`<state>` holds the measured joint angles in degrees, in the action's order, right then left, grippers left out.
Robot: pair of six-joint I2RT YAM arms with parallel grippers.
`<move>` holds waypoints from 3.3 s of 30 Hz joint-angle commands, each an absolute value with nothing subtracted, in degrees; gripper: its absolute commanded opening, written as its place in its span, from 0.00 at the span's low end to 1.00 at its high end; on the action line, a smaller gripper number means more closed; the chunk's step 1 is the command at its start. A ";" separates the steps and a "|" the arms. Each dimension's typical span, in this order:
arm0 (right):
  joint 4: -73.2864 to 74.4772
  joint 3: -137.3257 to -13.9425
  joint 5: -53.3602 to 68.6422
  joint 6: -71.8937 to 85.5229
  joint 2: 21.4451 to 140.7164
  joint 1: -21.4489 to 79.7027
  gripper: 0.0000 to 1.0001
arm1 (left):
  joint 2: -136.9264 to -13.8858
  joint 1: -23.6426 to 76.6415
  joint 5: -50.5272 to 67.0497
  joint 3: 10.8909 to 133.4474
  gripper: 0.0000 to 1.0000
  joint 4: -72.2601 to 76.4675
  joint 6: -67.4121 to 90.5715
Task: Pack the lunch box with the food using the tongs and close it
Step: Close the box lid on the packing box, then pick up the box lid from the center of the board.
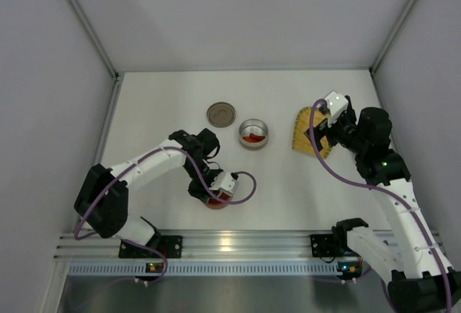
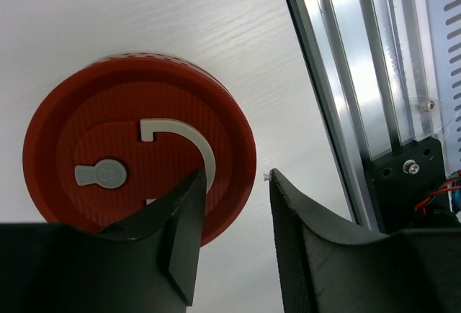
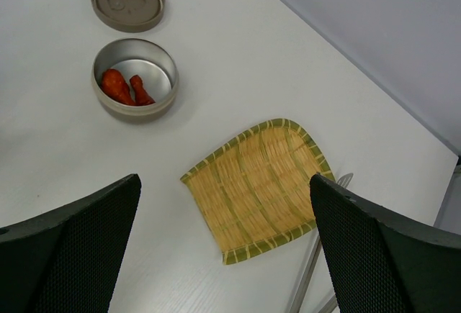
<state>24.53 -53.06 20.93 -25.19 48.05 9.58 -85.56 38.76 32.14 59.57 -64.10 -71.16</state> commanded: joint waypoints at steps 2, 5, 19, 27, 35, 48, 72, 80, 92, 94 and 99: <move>26.10 -56.07 22.68 -24.35 47.37 8.53 0.99 | -81.84 39.02 31.81 60.11 0.47 -67.06 -72.16; 26.19 -56.42 22.76 -24.17 47.37 8.61 0.99 | -79.55 39.02 33.39 62.04 0.47 -65.93 -69.62; 27.51 -58.01 23.29 -21.54 52.99 8.44 0.99 | -87.35 19.53 30.79 76.46 0.44 -37.85 -14.28; 26.90 -58.54 24.17 -16.71 58.97 8.44 0.99 | -104.48 16.35 4.51 85.77 0.56 -24.26 10.08; 24.79 -57.83 24.87 -14.33 61.79 8.26 0.99 | -121.28 16.26 -8.61 101.67 0.50 -27.42 18.36; 25.05 -57.30 25.57 -15.03 62.14 7.29 0.99 | -129.11 17.93 -6.33 104.33 0.43 -25.93 18.64; -12.56 -52.31 52.52 21.94 75.66 7.64 0.92 | -98.01 13.97 34.35 105.21 0.00 -55.54 10.11; -65.35 -43.87 59.59 47.62 82.97 11.24 0.80 | -92.55 13.97 48.86 98.18 0.00 -54.58 10.64; -67.15 -36.57 49.85 16.21 75.94 21.17 0.62 | -91.05 13.97 60.28 93.96 0.00 -52.83 12.65; -69.86 -35.77 47.73 15.99 75.94 23.99 0.62 | -91.05 13.89 63.27 93.08 0.00 -51.34 14.93; -75.75 -34.02 47.02 17.93 75.32 25.14 0.62 | -90.44 13.89 64.60 91.67 0.00 -50.54 15.21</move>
